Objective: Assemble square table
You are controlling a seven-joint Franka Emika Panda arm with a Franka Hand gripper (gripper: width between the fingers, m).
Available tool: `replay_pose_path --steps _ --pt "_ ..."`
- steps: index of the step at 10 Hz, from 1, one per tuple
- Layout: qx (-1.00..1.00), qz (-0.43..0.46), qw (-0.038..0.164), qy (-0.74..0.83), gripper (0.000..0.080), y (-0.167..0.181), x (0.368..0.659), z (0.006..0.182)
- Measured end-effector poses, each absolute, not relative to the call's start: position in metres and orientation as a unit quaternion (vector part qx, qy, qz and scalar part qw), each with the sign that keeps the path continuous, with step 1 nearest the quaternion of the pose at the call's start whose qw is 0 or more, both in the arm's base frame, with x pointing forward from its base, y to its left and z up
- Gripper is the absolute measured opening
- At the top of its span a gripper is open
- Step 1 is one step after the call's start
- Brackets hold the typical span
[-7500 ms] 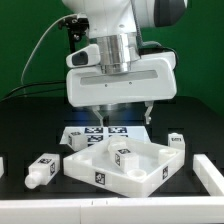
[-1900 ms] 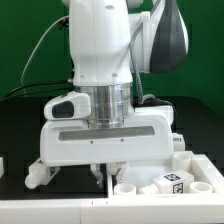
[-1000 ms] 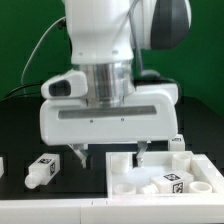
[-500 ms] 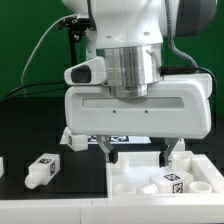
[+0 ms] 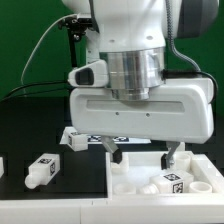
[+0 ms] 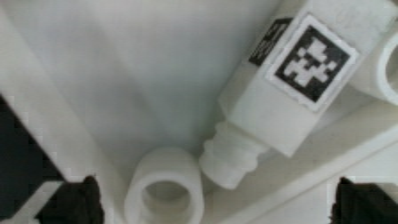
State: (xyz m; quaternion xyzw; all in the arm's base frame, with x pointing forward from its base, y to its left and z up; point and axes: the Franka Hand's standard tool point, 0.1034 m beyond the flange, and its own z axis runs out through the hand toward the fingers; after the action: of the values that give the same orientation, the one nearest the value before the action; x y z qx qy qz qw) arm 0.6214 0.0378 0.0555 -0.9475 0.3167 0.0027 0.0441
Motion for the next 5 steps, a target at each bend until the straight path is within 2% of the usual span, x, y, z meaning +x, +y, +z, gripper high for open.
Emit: replay_pose_path --steps 2,5 --pt "-0.925 -0.020 0.057 0.374 0.0649 0.0491 0.6234 0.0448" --pt "-0.930 -0.020 0.056 0.363 0.0649 0.0497 0.6228 0.0439"
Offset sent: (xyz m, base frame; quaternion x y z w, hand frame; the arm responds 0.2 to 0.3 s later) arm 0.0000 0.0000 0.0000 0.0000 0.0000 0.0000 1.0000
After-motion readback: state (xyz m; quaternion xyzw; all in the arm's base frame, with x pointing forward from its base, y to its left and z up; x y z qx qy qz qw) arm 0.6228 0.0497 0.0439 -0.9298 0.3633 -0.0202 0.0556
